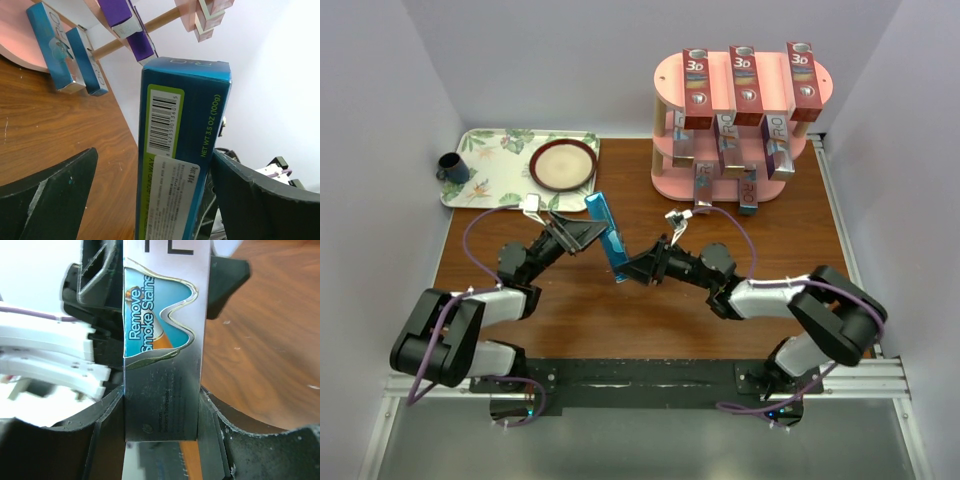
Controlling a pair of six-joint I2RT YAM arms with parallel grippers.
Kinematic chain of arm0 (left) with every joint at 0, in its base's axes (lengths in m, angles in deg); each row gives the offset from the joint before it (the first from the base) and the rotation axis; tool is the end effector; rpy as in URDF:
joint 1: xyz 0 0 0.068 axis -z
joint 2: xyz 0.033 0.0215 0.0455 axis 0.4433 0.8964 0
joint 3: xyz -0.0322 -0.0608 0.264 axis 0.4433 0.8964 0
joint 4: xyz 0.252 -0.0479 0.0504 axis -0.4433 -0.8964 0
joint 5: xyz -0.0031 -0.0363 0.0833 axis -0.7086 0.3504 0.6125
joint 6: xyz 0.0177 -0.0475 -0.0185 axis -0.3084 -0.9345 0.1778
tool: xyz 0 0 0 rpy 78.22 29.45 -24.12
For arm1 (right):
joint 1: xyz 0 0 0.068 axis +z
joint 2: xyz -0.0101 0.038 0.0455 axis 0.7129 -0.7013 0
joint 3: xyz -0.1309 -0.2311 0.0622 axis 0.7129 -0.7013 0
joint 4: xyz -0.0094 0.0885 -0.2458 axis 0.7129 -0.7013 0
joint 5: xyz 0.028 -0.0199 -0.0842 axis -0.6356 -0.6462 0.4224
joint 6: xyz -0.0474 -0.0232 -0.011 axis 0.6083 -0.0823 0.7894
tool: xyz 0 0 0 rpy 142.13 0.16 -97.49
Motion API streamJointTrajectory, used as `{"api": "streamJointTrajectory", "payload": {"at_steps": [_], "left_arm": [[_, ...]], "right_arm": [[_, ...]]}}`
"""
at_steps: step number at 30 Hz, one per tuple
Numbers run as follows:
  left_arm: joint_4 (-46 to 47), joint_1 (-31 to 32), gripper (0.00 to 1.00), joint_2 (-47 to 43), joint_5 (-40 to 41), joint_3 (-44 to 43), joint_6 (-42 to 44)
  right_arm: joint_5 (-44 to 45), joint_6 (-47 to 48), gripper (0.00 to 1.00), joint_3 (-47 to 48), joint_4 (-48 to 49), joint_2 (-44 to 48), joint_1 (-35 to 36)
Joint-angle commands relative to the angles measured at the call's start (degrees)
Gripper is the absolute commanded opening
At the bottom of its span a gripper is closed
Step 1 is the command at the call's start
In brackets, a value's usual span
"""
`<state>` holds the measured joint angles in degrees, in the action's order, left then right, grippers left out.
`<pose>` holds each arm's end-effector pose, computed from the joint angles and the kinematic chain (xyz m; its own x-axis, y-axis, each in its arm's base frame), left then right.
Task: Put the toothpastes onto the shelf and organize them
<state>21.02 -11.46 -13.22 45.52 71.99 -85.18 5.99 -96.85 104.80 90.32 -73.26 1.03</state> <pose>0.2176 -0.0770 0.2110 -0.6325 -0.6908 -0.3504 0.3984 0.0979 -0.9120 0.1882 0.2189 0.2100 -0.7001 0.3279 -0.6342 -0.6287 0.1378 0.7653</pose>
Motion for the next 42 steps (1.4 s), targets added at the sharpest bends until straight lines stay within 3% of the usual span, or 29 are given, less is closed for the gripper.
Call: {"api": "streamJointTrajectory", "payload": {"at_steps": [1, 5, 8, 9, 11, 12, 17, 23, 29, 42], "left_arm": [[31.58, -1.58, 1.0, 0.97, -1.47, 0.96, 4.24], [23.68, -2.19, 1.0, -3.67, -2.35, 0.79, 9.06], [10.69, -2.2, 1.0, -10.08, -2.18, -0.61, 16.96], [0.82, -2.2, 1.0, -11.94, -1.74, -1.4, 22.38], [-9.6, -2.2, 1.0, -17.46, -0.08, -4.2, 28.56], [-19.83, -2.2, 1.0, -19.23, 1.85, -5.27, 34.5], [-46.85, -2.2, 1.0, -27.23, 8.71, -13.69, 48.87], [-65.69, -2.2, 1.0, -30.41, 19.33, -23.28, 65.46], [-70.04, -2.02, 1.0, -31.64, 28.57, -24.79, 72.18], [-69.24, 1.4, 1.0, -34.89, 35.26, -20.13, 74.73]], "right_arm": [[8.03, 14.04, 0.29, 0.59, -11.45, 9.53, 0.34], [17.25, 22.15, 0.29, 1.91, -31.2, 17.01, 0.35], [24.73, 26.55, 0.27, 2.53, -39.91, 21.32, 0.35], [26.33, 27.43, 0.27, 2.88, -41.96, 22.02, 0.26], [29.49, 29.54, 0.27, 3.67, -46.61, 23.25, 0.35], [32.03, 29.81, 0.27, 3.85, -47.94, 23.52, 0.35], [38.38, 31.39, 0.27, 5.34, -53.57, 23.53, 0.35], [43.56, 31.48, 0.3, 8.5, -57.44, 20.19, 0.26], [51.03, 29.46, 0.33, 12.89, -58.33, 13.43, 1.05], [66.84, 24.19, 0.36, 32.31, -60.34, -9.25, 1.84]]}}
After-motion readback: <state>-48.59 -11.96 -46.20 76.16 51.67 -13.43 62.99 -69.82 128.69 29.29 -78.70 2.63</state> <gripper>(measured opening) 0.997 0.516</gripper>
